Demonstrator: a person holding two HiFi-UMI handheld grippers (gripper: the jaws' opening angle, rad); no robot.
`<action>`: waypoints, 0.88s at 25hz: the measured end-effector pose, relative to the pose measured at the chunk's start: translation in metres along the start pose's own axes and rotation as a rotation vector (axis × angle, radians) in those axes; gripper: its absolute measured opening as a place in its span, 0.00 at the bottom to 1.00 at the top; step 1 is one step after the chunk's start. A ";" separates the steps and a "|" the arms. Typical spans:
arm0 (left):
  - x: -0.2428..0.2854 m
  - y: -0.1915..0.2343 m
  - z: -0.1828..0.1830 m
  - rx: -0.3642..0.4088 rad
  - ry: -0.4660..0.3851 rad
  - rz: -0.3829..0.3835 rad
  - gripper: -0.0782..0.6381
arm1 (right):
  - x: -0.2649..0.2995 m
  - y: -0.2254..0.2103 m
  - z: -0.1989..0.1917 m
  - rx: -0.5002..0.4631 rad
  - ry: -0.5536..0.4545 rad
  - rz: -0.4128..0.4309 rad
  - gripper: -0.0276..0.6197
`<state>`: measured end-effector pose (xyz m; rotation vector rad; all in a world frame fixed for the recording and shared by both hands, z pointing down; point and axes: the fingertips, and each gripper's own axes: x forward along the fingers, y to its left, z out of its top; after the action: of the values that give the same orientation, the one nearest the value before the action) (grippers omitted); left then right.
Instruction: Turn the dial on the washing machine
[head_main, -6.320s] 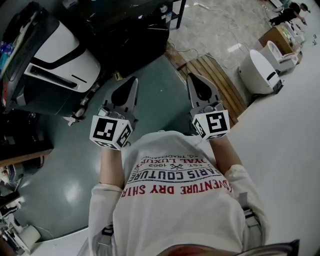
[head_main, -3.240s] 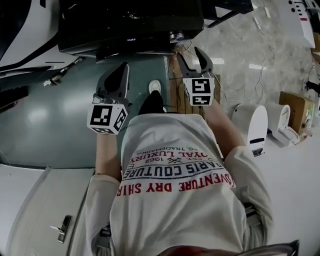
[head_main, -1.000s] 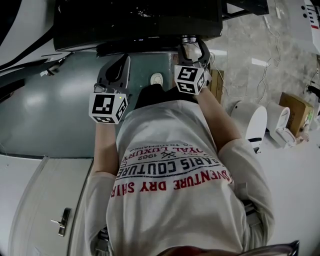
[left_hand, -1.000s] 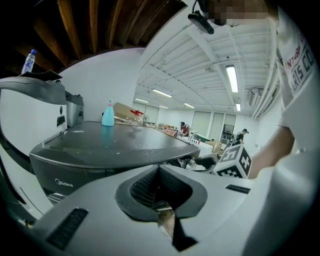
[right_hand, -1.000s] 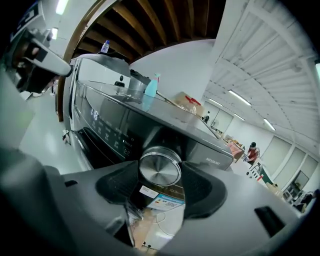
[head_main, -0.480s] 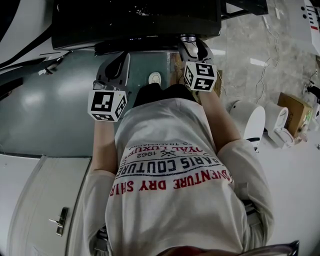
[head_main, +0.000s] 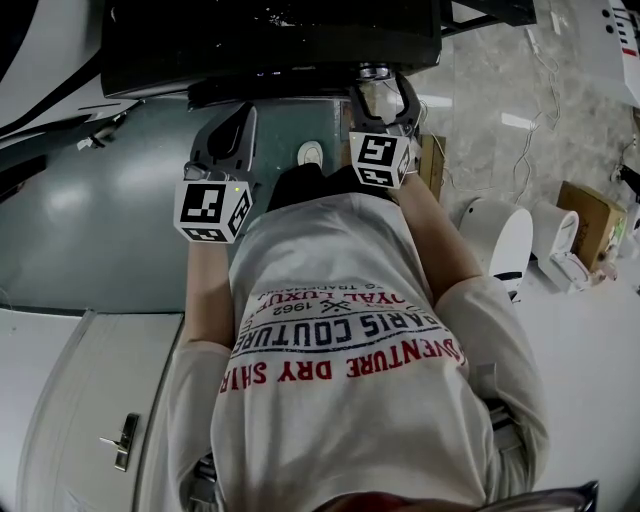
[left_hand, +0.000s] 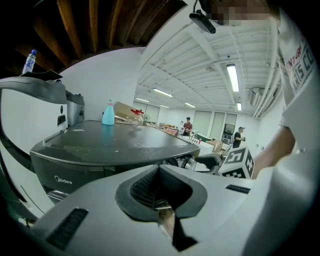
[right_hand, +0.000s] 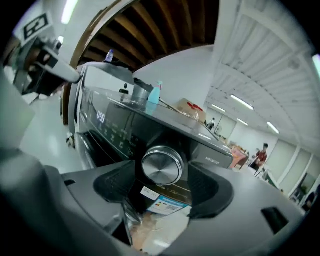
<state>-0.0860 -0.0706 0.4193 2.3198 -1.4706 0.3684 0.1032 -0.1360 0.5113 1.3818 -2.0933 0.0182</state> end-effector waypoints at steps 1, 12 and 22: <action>0.000 0.000 -0.001 0.000 0.002 0.002 0.13 | 0.001 0.000 -0.001 -0.045 0.005 -0.021 0.54; 0.000 0.003 -0.009 -0.014 0.023 -0.002 0.13 | 0.009 -0.003 -0.008 -0.088 0.050 -0.072 0.49; 0.005 0.004 -0.002 -0.025 0.007 -0.013 0.13 | 0.009 -0.005 -0.010 0.282 0.078 0.052 0.48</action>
<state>-0.0875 -0.0756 0.4244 2.3048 -1.4476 0.3525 0.1104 -0.1423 0.5222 1.4601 -2.1201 0.3962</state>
